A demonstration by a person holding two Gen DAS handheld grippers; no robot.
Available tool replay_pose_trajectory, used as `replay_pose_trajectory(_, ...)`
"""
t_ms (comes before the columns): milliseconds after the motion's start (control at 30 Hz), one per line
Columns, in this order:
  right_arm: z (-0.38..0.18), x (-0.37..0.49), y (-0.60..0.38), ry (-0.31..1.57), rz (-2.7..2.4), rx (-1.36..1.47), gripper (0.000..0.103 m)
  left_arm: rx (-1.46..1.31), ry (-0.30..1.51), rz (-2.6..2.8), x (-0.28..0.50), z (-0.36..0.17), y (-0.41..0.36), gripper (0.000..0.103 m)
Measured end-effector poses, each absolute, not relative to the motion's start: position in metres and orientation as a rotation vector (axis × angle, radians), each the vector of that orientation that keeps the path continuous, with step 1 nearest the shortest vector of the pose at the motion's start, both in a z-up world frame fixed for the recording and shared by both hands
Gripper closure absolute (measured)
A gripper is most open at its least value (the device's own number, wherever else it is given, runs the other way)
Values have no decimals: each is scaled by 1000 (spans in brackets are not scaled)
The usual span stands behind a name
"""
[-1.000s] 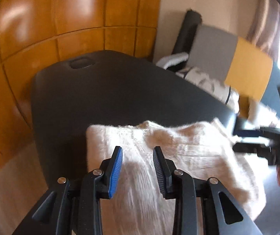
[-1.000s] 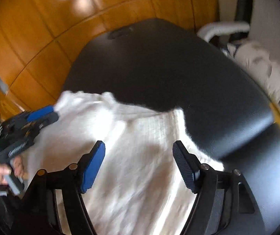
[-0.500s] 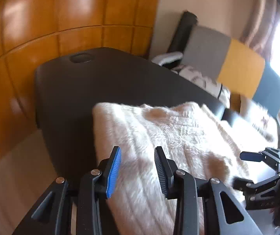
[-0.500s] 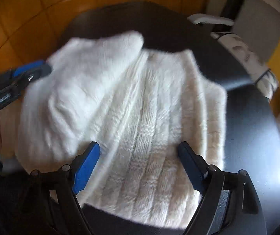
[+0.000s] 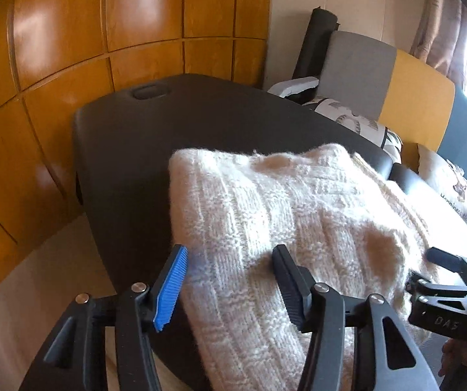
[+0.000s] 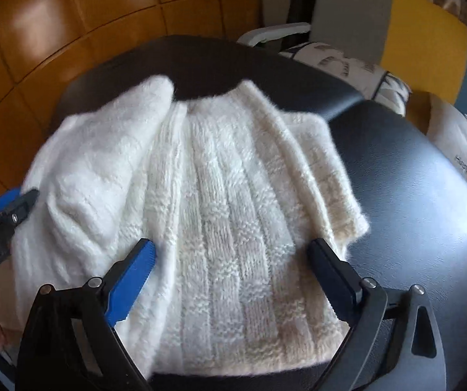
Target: Fold clothes
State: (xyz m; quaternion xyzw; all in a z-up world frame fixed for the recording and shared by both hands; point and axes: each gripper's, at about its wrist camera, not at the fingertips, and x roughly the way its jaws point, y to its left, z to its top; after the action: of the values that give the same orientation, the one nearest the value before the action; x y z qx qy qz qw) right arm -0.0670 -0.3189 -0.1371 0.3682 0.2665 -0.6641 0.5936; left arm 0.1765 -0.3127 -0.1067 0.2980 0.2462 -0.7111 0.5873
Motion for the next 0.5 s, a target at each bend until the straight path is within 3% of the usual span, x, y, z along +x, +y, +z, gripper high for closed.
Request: replay_pose_trajectory(500,-63,-9,-281,540,-1773,690,6,608,501,-1628,196,-53,-287,48)
